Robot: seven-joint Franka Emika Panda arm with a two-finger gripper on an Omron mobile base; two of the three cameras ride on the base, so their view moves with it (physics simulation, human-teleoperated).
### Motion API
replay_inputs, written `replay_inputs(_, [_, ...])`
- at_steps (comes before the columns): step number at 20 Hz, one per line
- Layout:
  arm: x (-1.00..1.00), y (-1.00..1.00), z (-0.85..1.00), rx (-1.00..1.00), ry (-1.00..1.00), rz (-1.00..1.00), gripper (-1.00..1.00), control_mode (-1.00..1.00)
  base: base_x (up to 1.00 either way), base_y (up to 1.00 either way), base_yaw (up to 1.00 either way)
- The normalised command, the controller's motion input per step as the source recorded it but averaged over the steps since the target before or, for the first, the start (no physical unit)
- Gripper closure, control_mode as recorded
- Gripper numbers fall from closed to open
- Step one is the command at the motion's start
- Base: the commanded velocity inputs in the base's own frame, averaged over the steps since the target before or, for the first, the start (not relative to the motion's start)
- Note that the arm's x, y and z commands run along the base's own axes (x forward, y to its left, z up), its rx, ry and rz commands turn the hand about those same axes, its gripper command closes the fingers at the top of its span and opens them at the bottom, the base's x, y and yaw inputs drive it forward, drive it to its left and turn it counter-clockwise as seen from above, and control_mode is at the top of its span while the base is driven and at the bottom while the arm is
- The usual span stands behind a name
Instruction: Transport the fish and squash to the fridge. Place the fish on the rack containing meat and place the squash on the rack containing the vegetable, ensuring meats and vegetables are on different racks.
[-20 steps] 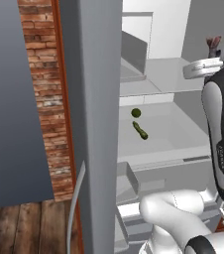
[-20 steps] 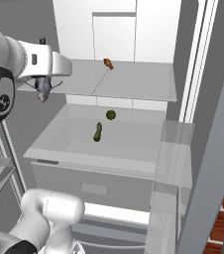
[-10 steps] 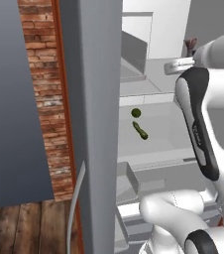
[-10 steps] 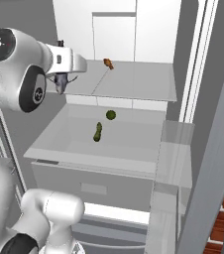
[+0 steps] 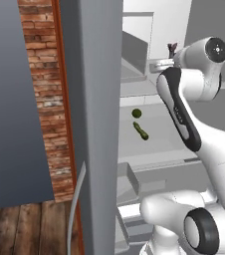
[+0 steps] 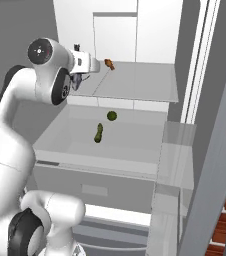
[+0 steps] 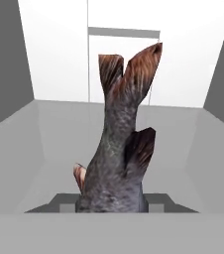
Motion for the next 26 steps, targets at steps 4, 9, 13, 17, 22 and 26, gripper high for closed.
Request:
replay_inputs(4, [0.96, 0.0, -0.17, 0.0, 0.01, 0.02, 1.0, -1.0, 0.0, 0.0, 0.0])
replay_inputs(9, [0.84, 0.0, -0.21, 0.0, 0.04, 0.0, 1.0, -1.0, 0.0, 0.0, 0.0])
replay_inputs(13, [0.79, 0.0, -0.23, 0.0, 0.02, 0.0, 1.0, -1.0, 0.0, 0.0, 0.0])
replay_inputs(17, [0.74, 0.0, -0.19, 0.0, 0.0, 0.0, 1.0, -1.0, 0.0, 0.0, 0.0])
replay_inputs(22, [0.61, 0.0, -0.09, 0.0, 0.0, 0.0, 1.0, -1.0, 0.0, 0.0, 0.0])
replay_inputs(26, [0.6, 0.0, -0.09, 0.0, 0.0, 0.0, 1.0, -1.0, 0.0, 0.0, 0.0])
